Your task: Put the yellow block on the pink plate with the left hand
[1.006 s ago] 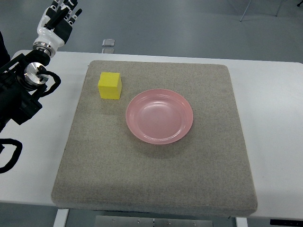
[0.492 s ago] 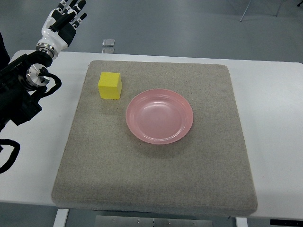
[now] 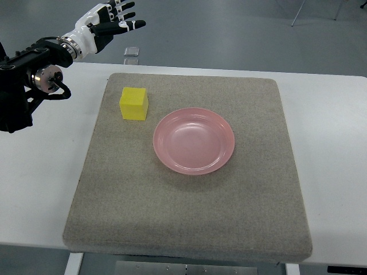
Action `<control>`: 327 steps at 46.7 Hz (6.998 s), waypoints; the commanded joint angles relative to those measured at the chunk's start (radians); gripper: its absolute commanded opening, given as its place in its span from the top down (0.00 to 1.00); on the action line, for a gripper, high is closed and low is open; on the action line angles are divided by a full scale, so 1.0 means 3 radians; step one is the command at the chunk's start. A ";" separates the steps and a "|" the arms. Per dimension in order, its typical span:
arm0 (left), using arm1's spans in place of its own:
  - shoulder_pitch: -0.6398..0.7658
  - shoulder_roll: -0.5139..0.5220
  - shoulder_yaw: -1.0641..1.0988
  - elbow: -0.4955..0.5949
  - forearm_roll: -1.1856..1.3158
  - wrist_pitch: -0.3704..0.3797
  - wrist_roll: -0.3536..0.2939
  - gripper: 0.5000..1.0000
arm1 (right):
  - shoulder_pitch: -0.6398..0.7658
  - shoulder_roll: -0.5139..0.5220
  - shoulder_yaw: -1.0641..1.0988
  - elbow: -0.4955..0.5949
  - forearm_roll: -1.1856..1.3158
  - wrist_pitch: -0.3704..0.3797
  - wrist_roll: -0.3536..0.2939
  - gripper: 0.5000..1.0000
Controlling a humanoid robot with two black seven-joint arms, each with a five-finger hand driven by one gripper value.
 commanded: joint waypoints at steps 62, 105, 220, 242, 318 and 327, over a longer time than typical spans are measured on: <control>-0.0196 0.0340 0.0229 -0.0527 0.4051 -0.0443 -0.0267 0.05 | 0.0000 0.0000 0.0002 0.0000 0.0000 0.0000 -0.0001 0.15; -0.0099 0.0222 0.0234 -0.0496 0.4368 -0.0233 -0.0282 0.89 | 0.0000 0.0000 0.0002 0.0000 0.0000 0.0000 -0.0001 0.15; -0.0196 -0.0034 0.0183 -0.1494 0.4450 -0.0095 -0.0282 1.00 | 0.0000 0.0000 -0.0003 0.0000 0.0000 0.0000 -0.0001 0.15; -0.0180 -0.0029 0.0183 -0.1499 0.4419 -0.0090 -0.0302 0.18 | 0.0000 0.0000 0.0002 0.0000 0.0000 0.0000 -0.0001 0.15; -0.0124 0.0324 -0.0221 -0.0185 0.3826 0.0063 -0.0302 0.02 | 0.0000 0.0000 0.0002 0.0000 0.0000 0.0000 -0.0001 0.15; 0.0034 0.0018 -0.0206 0.0398 0.3259 0.0232 -0.0287 0.02 | 0.0000 0.0000 -0.0003 0.0000 0.0000 0.0000 -0.0001 0.15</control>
